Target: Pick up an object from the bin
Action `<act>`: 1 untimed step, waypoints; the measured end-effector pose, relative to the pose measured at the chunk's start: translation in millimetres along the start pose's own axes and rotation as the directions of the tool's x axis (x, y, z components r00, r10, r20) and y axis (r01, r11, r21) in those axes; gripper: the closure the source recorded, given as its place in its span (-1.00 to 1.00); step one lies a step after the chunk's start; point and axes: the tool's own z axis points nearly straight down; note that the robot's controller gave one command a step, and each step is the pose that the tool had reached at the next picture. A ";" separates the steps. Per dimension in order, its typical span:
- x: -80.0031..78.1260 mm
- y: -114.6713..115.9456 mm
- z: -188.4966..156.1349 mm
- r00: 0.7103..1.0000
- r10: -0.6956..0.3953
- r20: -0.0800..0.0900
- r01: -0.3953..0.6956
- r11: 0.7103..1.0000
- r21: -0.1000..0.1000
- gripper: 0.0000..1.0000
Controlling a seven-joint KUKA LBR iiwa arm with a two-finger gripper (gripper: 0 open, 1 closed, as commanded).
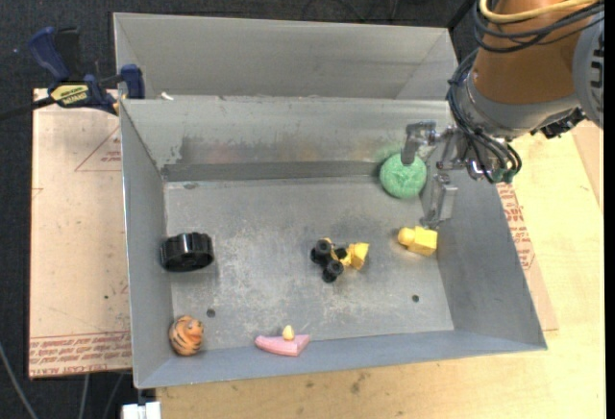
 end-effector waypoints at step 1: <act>0.0 0.0 0.0 1.000 0.000 0.000 0.000 1.000 0.000 -1.00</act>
Offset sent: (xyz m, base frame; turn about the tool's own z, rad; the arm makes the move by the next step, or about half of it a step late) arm 0.0117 0.0268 -0.0911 0.0085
